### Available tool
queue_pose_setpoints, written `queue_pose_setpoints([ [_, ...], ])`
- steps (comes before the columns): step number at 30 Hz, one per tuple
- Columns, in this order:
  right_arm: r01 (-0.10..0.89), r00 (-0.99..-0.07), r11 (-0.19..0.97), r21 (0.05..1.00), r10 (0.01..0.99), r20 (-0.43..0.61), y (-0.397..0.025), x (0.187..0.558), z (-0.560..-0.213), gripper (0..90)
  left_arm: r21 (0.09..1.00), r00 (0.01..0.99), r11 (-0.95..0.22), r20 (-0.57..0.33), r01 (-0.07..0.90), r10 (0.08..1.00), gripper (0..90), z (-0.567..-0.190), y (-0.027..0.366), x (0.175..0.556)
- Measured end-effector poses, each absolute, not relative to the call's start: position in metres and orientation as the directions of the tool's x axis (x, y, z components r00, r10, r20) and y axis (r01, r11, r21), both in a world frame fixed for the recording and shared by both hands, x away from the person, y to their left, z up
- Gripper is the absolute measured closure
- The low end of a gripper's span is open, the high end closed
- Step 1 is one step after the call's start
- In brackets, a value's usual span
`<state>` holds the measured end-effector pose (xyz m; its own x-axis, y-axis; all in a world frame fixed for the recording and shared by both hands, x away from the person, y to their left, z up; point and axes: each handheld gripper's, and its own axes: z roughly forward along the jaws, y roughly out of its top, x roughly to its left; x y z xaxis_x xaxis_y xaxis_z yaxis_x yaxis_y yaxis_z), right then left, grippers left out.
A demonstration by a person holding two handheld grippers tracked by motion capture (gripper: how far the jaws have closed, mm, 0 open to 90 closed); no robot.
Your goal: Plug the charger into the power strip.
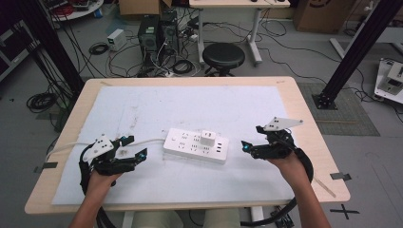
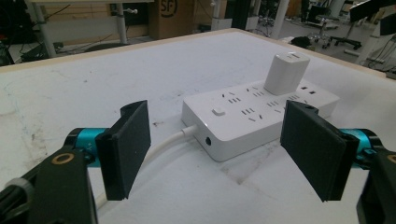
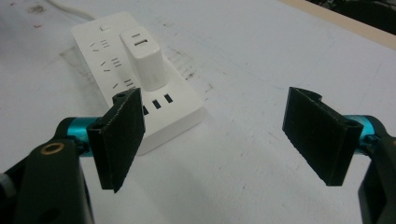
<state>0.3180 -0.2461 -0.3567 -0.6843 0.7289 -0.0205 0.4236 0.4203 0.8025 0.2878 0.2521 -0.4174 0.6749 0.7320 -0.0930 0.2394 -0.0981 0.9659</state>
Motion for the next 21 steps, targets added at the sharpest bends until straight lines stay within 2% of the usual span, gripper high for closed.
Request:
queue_pose_setpoints([
  [21, 0.441, -0.631, 0.350, 0.827, 0.775, 0.008, -0.261, 0.296, -0.374, 21.2, 0.965, 0.675, -0.111, -0.082, 0.239, 0.733, 24.5, -0.415, 0.257, 0.283],
])
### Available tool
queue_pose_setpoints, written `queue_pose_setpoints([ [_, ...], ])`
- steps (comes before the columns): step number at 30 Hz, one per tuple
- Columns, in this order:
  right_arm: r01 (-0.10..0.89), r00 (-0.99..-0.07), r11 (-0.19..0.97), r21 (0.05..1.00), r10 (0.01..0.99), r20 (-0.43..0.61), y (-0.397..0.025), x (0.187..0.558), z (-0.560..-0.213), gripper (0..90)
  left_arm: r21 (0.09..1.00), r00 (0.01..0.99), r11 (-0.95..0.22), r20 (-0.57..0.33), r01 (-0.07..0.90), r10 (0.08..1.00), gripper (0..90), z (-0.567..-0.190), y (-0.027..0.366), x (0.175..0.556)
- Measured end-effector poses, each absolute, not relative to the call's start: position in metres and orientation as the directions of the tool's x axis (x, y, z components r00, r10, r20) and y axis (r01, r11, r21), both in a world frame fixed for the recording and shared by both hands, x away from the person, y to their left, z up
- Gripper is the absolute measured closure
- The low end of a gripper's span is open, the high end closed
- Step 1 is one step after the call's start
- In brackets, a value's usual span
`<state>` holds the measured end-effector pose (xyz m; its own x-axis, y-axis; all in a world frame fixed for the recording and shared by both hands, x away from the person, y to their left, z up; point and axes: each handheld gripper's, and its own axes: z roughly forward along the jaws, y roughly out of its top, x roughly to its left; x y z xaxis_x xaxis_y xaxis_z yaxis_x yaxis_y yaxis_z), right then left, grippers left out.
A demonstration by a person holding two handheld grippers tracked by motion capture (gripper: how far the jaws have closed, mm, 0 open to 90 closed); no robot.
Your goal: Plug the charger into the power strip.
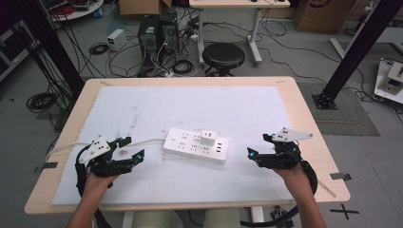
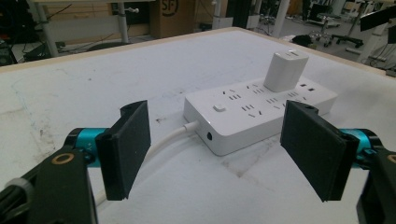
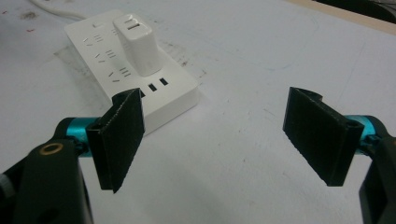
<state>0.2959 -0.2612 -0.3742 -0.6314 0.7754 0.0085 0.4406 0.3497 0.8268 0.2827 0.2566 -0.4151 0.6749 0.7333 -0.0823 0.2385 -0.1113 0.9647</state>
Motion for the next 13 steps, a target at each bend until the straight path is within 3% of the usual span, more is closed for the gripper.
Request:
queue_pose_setpoints([
  [13, 0.448, -0.624, 0.333, 0.830, 0.781, 0.024, -0.2666, 0.2949, -0.3780, 21.2, 0.964, 0.677, -0.113, -0.085, 0.242, 0.731, 24.5, -0.4154, 0.2556, 0.2835],
])
